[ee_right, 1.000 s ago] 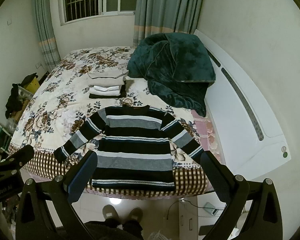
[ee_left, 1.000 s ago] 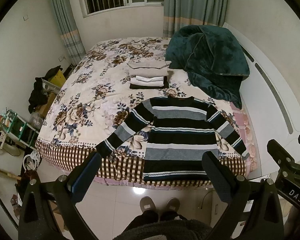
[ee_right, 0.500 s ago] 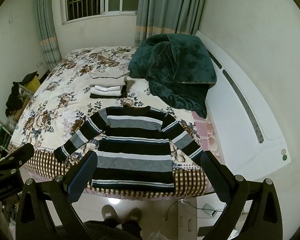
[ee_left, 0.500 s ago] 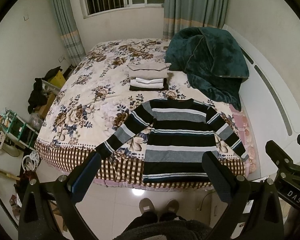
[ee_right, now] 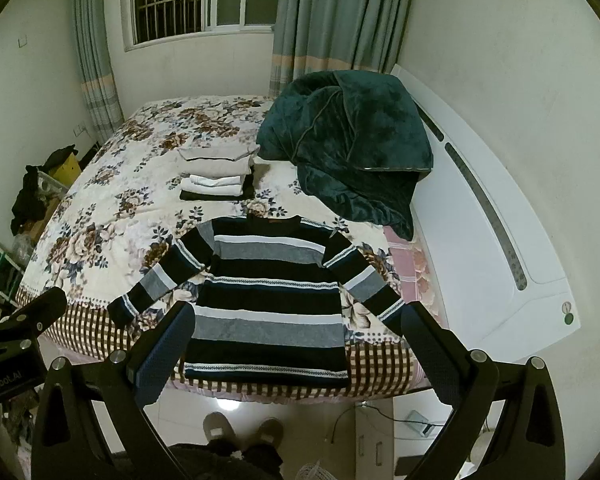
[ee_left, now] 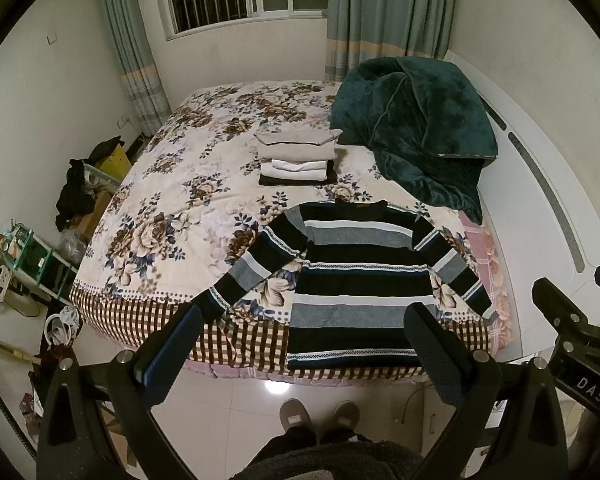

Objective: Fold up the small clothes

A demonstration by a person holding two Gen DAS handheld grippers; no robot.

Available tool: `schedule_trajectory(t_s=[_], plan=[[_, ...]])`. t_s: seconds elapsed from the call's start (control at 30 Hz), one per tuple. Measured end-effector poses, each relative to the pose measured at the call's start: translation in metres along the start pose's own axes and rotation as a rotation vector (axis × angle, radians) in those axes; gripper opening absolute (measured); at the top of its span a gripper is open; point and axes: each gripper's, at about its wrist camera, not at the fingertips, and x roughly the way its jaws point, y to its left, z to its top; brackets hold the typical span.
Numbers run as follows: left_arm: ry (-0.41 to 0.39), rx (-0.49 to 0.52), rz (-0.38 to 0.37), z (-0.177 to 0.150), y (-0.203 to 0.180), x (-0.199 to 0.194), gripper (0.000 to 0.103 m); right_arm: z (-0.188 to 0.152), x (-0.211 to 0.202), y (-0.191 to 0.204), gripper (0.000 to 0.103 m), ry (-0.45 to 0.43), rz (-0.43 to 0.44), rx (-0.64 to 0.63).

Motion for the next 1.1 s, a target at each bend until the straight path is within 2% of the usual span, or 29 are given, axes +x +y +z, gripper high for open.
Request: schedule_trajectory(t_s=[0.2,0.4,0.57,0.63,0.7,0.77,0.83,1.0,1.1], plan=[[-0.002,0.001,0.0,-0.003,0.0,0.0,0.103,0.002,0.0,0.0,0.103,0.001,0.002,0.0],[0.005,0.004,-0.007,0.011,-0.003,0.006,0.103,0.009,0.004,0.003,0.103,0.013,0.004,0.003],[-0.019,0.041,0.017,0.028,-0.009,0.041,0.103,0.013,0.034,-0.006,0.103,0.045,0.0,0.08],[-0.035,0.06,0.057,0.035,-0.01,0.069,0.103,0.007,0.06,-0.018,0.103,0.072,-0.019,0.142],[-0.026,0.065,0.053,0.035,-0.009,0.097,0.103,-0.006,0.098,-0.042,0.103,0.116,-0.072,0.229],[-0.011,0.063,0.05,0.038,-0.01,0.135,0.103,-0.022,0.139,-0.073,0.103,0.155,-0.138,0.319],[0.005,0.06,0.062,0.04,-0.015,0.173,0.103,-0.048,0.182,-0.108,0.103,0.197,-0.163,0.421],[0.089,0.024,0.117,0.039,-0.042,0.279,0.103,-0.141,0.296,-0.198,0.103,0.35,-0.252,0.648],[0.159,-0.006,0.162,0.034,-0.062,0.342,0.103,-0.195,0.356,-0.251,0.103,0.405,-0.252,0.819]])
